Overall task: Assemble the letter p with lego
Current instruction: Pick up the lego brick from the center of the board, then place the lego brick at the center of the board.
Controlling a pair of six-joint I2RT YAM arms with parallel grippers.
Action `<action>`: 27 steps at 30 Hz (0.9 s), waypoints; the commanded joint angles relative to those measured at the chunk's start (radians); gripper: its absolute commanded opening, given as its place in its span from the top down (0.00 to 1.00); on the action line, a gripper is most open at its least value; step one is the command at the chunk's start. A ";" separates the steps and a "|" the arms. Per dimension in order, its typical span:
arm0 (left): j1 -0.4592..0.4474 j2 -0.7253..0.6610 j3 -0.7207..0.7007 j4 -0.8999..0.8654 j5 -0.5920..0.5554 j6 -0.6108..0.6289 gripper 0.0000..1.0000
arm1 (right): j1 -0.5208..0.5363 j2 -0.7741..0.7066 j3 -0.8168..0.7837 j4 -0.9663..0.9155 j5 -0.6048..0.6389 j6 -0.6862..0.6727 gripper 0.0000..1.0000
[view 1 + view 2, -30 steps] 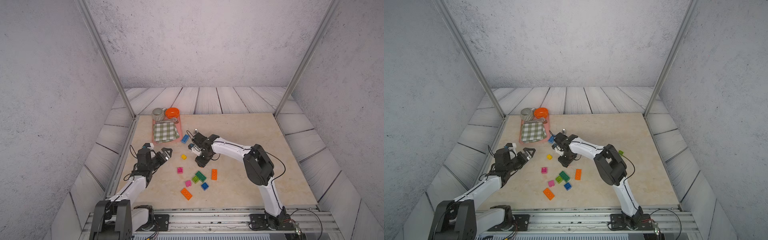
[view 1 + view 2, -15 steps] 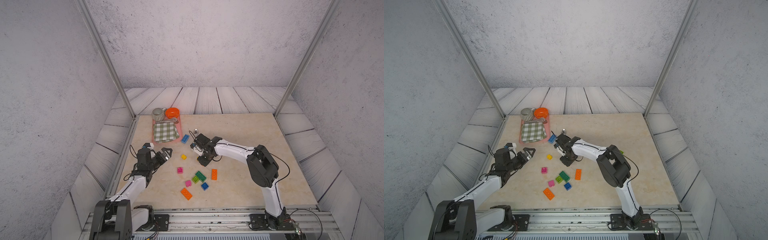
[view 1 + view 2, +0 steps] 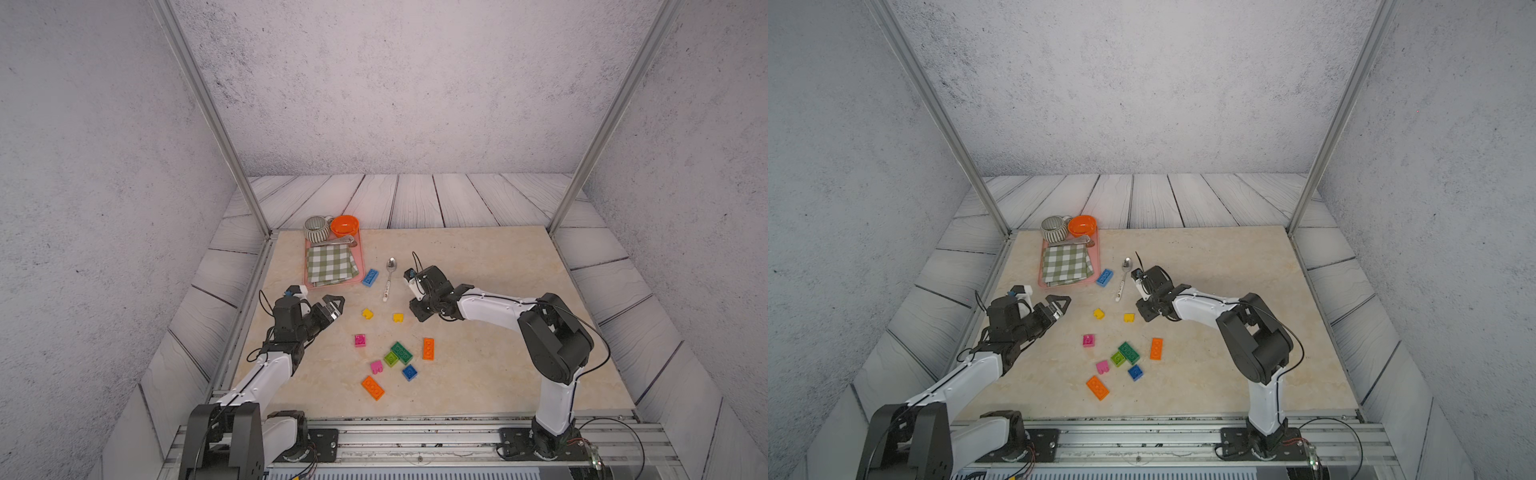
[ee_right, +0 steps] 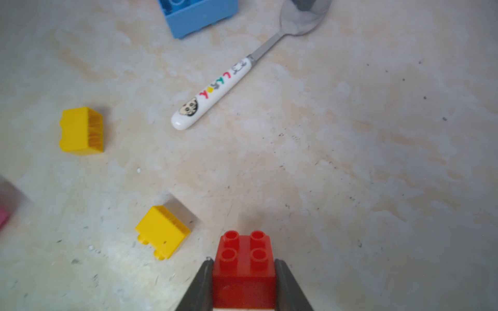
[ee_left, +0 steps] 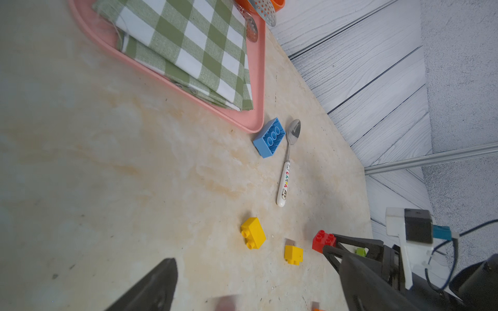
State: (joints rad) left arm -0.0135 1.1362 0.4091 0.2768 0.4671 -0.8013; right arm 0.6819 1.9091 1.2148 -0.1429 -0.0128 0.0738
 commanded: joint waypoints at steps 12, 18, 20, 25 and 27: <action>-0.006 -0.005 0.016 0.008 0.007 0.010 0.02 | -0.013 -0.017 -0.149 0.124 0.000 0.043 0.59; -0.008 -0.006 0.013 0.009 0.007 0.011 0.02 | -0.013 -0.050 -0.202 0.126 0.018 0.059 0.56; -0.007 -0.004 0.014 0.009 0.007 0.010 0.02 | -0.013 -0.067 -0.205 0.109 0.022 0.062 0.54; -0.019 0.000 0.024 -0.012 -0.005 0.024 0.02 | -0.012 -0.122 -0.203 0.055 0.027 0.079 0.43; -0.037 0.000 0.044 -0.075 -0.043 0.044 0.02 | -0.013 -0.143 -0.193 0.019 0.020 0.085 0.38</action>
State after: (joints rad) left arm -0.0299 1.1366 0.4156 0.2562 0.4561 -0.7921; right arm 0.6674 1.8118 1.0130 -0.0589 -0.0040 0.1387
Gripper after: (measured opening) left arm 0.983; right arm 0.610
